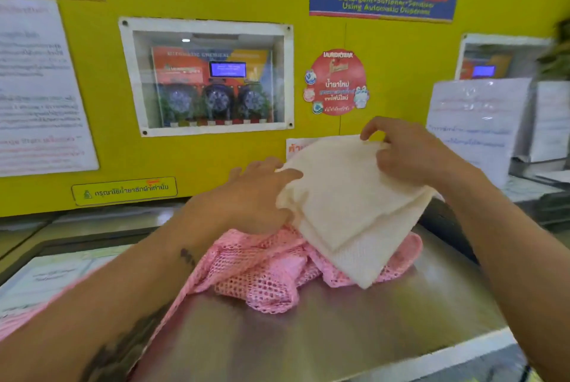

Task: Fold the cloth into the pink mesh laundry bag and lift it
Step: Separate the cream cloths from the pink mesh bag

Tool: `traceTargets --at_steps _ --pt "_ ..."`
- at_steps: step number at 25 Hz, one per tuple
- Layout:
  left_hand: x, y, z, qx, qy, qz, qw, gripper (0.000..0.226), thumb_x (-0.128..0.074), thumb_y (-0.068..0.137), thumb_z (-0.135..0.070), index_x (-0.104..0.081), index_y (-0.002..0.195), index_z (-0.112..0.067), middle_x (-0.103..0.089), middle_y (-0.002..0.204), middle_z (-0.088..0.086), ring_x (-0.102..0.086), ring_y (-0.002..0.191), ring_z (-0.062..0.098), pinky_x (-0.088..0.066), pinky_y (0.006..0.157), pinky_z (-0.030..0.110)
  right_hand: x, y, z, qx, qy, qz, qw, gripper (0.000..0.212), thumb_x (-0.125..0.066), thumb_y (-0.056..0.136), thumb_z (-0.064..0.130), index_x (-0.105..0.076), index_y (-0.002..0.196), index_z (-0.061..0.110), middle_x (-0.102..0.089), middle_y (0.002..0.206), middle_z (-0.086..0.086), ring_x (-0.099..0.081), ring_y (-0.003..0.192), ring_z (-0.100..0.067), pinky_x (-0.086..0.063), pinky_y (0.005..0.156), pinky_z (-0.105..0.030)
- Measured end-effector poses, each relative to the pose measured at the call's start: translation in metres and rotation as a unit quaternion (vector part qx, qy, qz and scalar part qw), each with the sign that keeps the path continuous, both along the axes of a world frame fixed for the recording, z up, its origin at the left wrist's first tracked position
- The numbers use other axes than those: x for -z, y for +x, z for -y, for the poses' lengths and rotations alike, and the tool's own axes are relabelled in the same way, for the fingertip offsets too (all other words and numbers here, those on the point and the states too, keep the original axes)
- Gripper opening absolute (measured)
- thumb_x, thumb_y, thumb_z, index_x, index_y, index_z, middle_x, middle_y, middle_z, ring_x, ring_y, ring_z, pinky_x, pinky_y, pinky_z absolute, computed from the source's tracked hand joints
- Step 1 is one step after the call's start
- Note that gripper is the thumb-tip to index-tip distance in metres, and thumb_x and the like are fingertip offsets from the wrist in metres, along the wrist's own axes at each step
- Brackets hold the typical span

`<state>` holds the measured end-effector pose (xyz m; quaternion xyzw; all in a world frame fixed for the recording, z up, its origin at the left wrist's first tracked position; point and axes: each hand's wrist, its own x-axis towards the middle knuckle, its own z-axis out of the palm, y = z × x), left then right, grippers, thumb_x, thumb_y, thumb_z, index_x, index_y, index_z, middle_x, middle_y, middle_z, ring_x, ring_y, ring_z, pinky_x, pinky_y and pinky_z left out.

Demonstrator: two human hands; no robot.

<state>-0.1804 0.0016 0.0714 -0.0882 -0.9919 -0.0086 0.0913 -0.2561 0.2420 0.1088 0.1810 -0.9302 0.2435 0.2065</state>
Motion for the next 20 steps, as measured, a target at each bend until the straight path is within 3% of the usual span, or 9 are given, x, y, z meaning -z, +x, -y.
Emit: traceTargets --at_steps 4,5,8,11,14,17,20 --pt "0.027 -0.024 -0.035 0.051 0.094 0.015 0.994 0.057 -0.051 0.087 -0.05 -0.039 0.139 -0.031 -0.041 0.139 -0.002 -0.042 0.129 0.024 -0.039 0.105 0.044 0.023 0.011 -0.054 0.105 0.217 0.133 0.961 0.036 -0.051 0.093 0.019 -0.061 0.126 0.026 -0.053 0.137 -0.003 -0.052 0.12 -0.029 -0.043 0.098 -0.038" --pt "0.04 -0.024 -0.042 0.052 0.092 0.037 0.994 0.061 -0.049 0.086 -0.055 -0.038 0.14 -0.03 -0.041 0.141 -0.001 -0.043 0.129 0.024 -0.04 0.105 0.044 0.036 0.012 -0.052 0.103 0.231 0.133 0.958 0.037 -0.052 0.095 0.03 -0.057 0.131 0.028 -0.051 0.142 -0.004 -0.049 0.126 -0.03 -0.041 0.104 -0.041" --pt "0.071 -0.023 -0.051 0.044 0.048 0.078 0.995 0.069 -0.047 0.085 -0.055 -0.028 0.145 -0.029 -0.033 0.149 0.001 -0.043 0.129 0.027 -0.037 0.108 0.051 0.072 0.009 -0.032 0.025 0.136 0.172 0.975 0.058 -0.051 0.093 0.056 -0.041 0.146 0.035 -0.035 0.157 0.004 -0.034 0.142 -0.023 -0.029 0.116 -0.042" --pt "0.073 -0.029 -0.03 0.054 0.084 0.054 0.994 0.046 -0.058 0.083 -0.034 -0.043 0.126 -0.034 -0.05 0.135 0.001 -0.053 0.115 0.023 -0.046 0.099 0.045 0.104 0.001 -0.018 -0.018 0.16 0.264 0.951 0.067 -0.048 0.091 0.063 -0.027 0.151 0.043 -0.021 0.163 0.007 -0.023 0.148 -0.021 -0.018 0.12 -0.043" --pt "0.07 -0.035 0.007 0.037 0.125 0.034 0.991 0.033 -0.058 0.08 -0.012 -0.05 0.102 -0.035 -0.06 0.116 -0.002 -0.057 0.101 0.02 -0.049 0.086 0.035 0.099 0.001 -0.032 -0.018 0.183 0.297 0.937 0.066 -0.051 0.091 0.06 -0.028 0.151 0.045 -0.02 0.164 0.009 -0.021 0.149 -0.018 -0.015 0.121 -0.044" --pt "0.07 -0.037 0.026 0.02 0.179 -0.049 0.982 0.027 -0.054 0.083 -0.008 -0.056 0.101 -0.029 -0.062 0.109 0.001 -0.058 0.101 0.023 -0.047 0.08 0.035 0.085 0.004 -0.04 0.006 0.228 0.32 0.92 0.063 -0.056 0.091 0.052 -0.032 0.149 0.046 -0.023 0.162 0.012 -0.023 0.148 -0.018 -0.016 0.121 -0.045" --pt "0.063 -0.036 0.022 0.04 0.205 -0.104 0.973 0.021 -0.052 0.089 -0.013 -0.06 0.105 -0.024 -0.063 0.11 0.003 -0.056 0.102 0.022 -0.042 0.079 0.032 0.075 0.008 -0.021 0.057 0.278 0.267 0.921 0.062 -0.059 0.09 0.029 -0.038 0.148 0.037 -0.032 0.159 0.008 -0.035 0.143 -0.021 -0.03 0.116 -0.04"
